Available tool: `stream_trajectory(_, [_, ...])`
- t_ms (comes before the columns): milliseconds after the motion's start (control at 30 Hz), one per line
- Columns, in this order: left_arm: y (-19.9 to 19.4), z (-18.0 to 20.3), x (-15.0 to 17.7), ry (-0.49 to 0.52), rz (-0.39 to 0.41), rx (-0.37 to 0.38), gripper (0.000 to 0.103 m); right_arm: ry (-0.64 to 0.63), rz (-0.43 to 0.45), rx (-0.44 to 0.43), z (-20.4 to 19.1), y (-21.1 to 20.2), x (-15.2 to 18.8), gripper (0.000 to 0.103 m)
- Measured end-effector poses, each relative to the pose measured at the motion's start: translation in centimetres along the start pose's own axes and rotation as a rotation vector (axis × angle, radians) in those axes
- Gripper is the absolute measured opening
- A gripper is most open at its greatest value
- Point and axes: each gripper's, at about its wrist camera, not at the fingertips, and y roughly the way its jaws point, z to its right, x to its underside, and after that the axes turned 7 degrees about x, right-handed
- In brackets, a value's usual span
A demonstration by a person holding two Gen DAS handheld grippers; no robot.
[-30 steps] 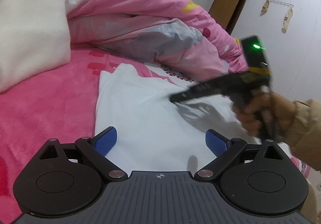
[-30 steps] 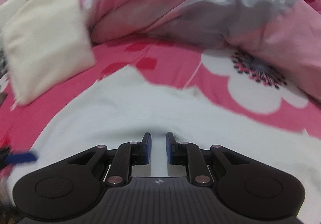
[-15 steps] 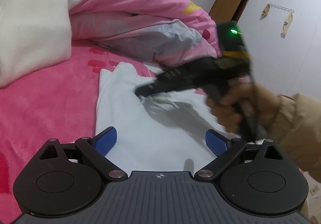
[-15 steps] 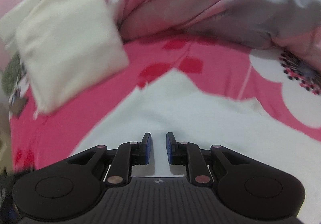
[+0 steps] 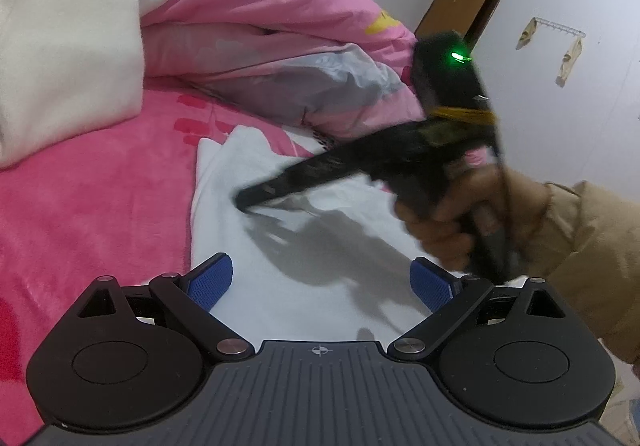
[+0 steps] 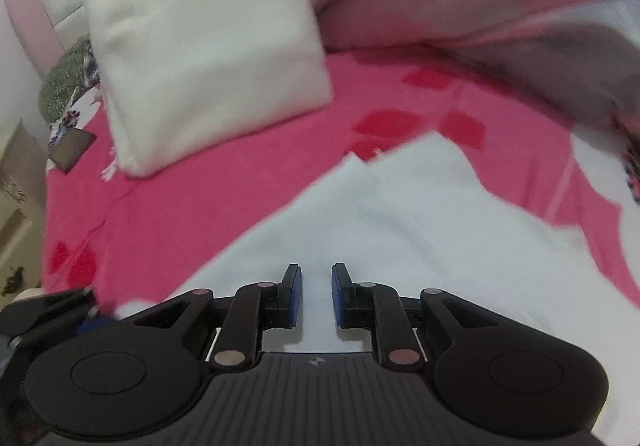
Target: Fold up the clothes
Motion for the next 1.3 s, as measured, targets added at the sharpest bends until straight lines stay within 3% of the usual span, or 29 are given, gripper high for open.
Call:
stream_trajectory(233, [0.1,0.2,0.2,0.013,0.005,-0.017,0.096,0.141,0.178,-0.072,0.6,1.1,-3.2,0.017])
stream_trajectory(333, [0.0,0.2,0.2,0.016,0.009,-0.018,0.096,0.224,0.266,-0.079,2.6,-1.7,-2.4,0.018])
stream_trajectory(467, [-0.1,0.3,0.3,0.021,0.017,-0.016,0.096,0.324,0.327,0.012,6.6,-7.2,1.1,0.022])
stream_trajectory(733, [-0.4,0.5,0.5,0.049,0.052,-0.046,0.097,0.855,0.475,0.132,16.6,-19.0,16.3,0.022])
stream_trajectory(867, [0.1,0.6,0.8,0.076,0.062,-0.084,0.097,1.029,0.478,0.262,20.1,-21.6,24.1,0.023])
stream_trajectory(1000, [0.6,0.5,1.1,0.097,0.063,-0.133,0.097,1.180,0.469,0.334,23.1,-22.6,31.0,0.021])
stream_trajectory(1067, [0.8,0.3,1.2,0.092,0.058,-0.155,0.097,1.270,0.519,0.397,23.9,-23.7,33.7,0.021])
stream_trajectory(1167, [0.5,-0.2,1.0,0.062,0.049,-0.180,0.097,1.450,0.606,0.416,24.8,-26.1,37.8,0.022])
stream_trajectory(1300, [-0.9,0.7,0.9,0.060,0.067,-0.202,0.097,1.475,0.722,0.372,23.3,-28.8,39.5,0.023])
